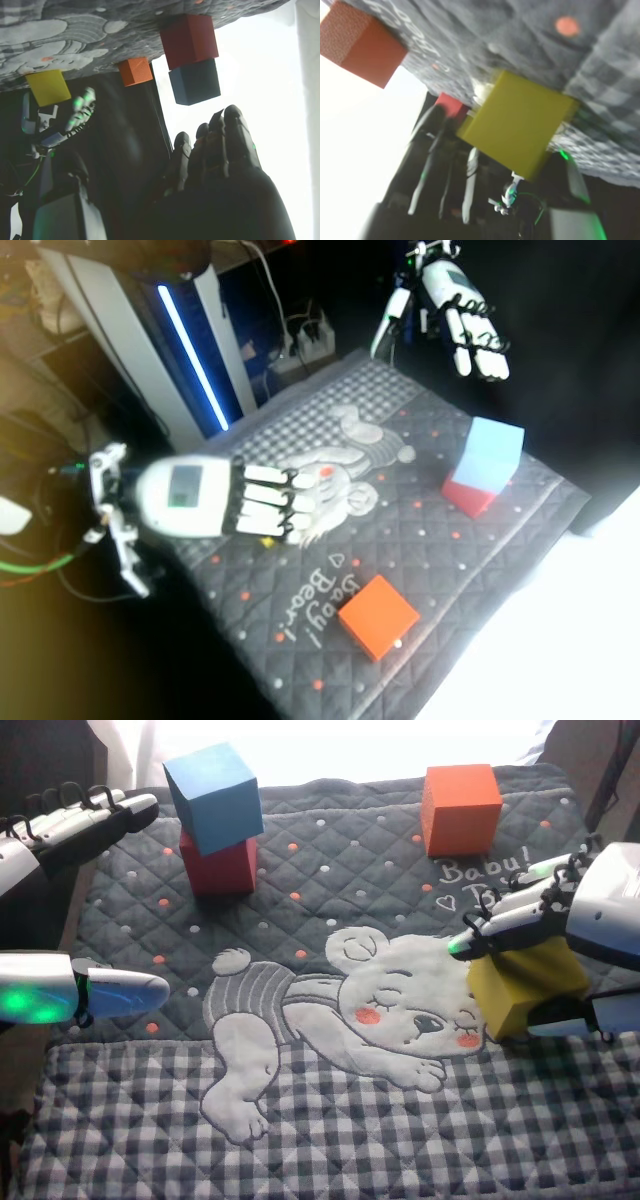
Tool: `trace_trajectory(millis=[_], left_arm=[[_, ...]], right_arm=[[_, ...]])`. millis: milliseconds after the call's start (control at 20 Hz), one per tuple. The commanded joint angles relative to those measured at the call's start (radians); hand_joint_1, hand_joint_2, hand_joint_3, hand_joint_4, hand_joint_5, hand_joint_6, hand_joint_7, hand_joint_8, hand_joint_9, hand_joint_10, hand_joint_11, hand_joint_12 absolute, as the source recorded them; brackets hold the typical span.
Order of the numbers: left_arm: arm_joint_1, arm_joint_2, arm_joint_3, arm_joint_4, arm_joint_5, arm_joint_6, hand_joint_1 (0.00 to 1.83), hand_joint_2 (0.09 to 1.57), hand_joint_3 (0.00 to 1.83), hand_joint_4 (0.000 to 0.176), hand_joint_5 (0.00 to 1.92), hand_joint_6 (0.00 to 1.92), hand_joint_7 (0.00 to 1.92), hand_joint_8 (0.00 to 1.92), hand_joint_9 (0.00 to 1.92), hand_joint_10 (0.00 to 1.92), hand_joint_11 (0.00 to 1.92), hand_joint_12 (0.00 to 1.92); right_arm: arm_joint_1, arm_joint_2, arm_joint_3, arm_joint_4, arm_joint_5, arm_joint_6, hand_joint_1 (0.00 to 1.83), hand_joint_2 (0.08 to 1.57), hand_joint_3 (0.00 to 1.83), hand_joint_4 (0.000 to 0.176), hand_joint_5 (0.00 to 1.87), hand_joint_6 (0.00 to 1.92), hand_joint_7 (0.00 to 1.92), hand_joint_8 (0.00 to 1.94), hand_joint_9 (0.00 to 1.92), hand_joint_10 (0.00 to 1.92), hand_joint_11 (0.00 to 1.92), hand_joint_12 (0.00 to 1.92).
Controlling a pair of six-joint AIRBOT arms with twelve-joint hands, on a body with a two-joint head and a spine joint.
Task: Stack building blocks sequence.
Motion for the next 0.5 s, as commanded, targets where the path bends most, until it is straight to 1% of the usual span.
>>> trace_trajectory(millis=[0,50,100,150,200,250,300,350,400,450], left_arm=[[-0.005,0.0,0.002,-0.014,-0.129,-0.009,0.65,0.9,0.0,0.115,0.13,0.0,0.0,0.0,0.0,0.0,0.0,0.25],[-0.003,0.0,0.002,-0.016,-0.134,-0.01,0.65,0.9,0.0,0.115,0.13,0.0,0.0,0.0,0.0,0.0,0.0,0.25],[-0.002,0.0,0.002,-0.016,-0.137,-0.012,0.65,0.9,0.0,0.112,0.15,0.0,0.0,0.0,0.0,0.0,0.0,0.2],[-0.002,0.0,0.002,-0.016,-0.14,-0.014,0.66,0.9,0.0,0.107,0.15,0.0,0.0,0.0,0.0,0.0,0.0,0.21],[-0.001,0.0,0.002,-0.016,-0.141,-0.014,0.66,0.91,0.0,0.1,0.15,0.0,0.0,0.0,0.0,0.0,0.0,0.24],[-0.001,0.0,0.002,-0.016,-0.141,-0.014,0.67,0.91,0.0,0.098,0.16,0.0,0.0,0.0,0.0,0.0,0.0,0.24],[-0.001,0.0,0.002,-0.016,-0.141,-0.014,0.66,0.92,0.0,0.1,0.16,0.0,0.0,0.0,0.0,0.0,0.0,0.27],[-0.001,0.0,0.002,-0.016,-0.141,-0.014,0.65,0.92,0.0,0.101,0.16,0.0,0.0,0.0,0.0,0.0,0.0,0.28],[0.0,0.0,0.002,-0.016,-0.141,-0.014,0.66,0.91,0.0,0.096,0.17,0.0,0.0,0.0,0.0,0.0,0.0,0.28],[0.001,0.0,0.002,-0.016,-0.141,-0.015,0.69,0.91,0.0,0.096,0.18,0.0,0.0,0.0,0.0,0.0,0.0,0.24]], right_arm=[[0.009,0.005,0.003,0.035,0.078,-0.01,1.25,1.1,0.0,0.0,0.99,0.82,1.08,1.0,1.1,0.94,0.96,1.5],[0.009,0.005,0.003,0.041,0.078,-0.01,1.25,1.1,0.0,0.0,0.99,0.82,1.08,1.0,1.1,0.94,0.96,1.5],[0.009,0.005,0.003,0.047,0.078,-0.01,1.23,1.11,0.0,0.0,0.97,0.88,1.02,1.07,1.06,1.01,0.93,1.58],[0.009,0.005,0.004,0.054,0.078,-0.01,1.24,1.11,0.0,0.0,0.96,0.88,1.04,1.05,1.07,1.02,0.93,1.59],[0.009,0.005,0.005,0.059,0.079,-0.01,1.17,1.13,0.0,0.0,0.95,0.98,1.08,1.07,1.14,1.34,1.05,1.78],[0.009,0.005,0.006,0.06,0.081,-0.01,1.16,1.13,0.0,0.0,0.96,0.98,1.1,1.07,1.16,1.44,1.09,1.81],[0.009,0.005,0.007,0.063,0.089,-0.01,1.15,1.13,0.0,0.0,0.95,1.01,1.1,1.36,1.21,1.66,1.2,1.9],[0.012,0.006,0.009,0.066,0.102,-0.01,1.15,1.13,0.0,0.0,0.94,1.01,1.08,1.4,1.21,1.7,1.22,1.92],[0.033,0.007,0.015,0.069,0.115,-0.01,1.23,1.15,0.0,0.0,0.93,0.84,0.98,1.33,1.18,1.69,1.2,1.92],[0.053,0.007,0.019,0.069,0.119,-0.01,1.16,1.15,0.0,0.0,0.91,1.03,0.62,0.51,0.75,1.04,0.63,1.68]])
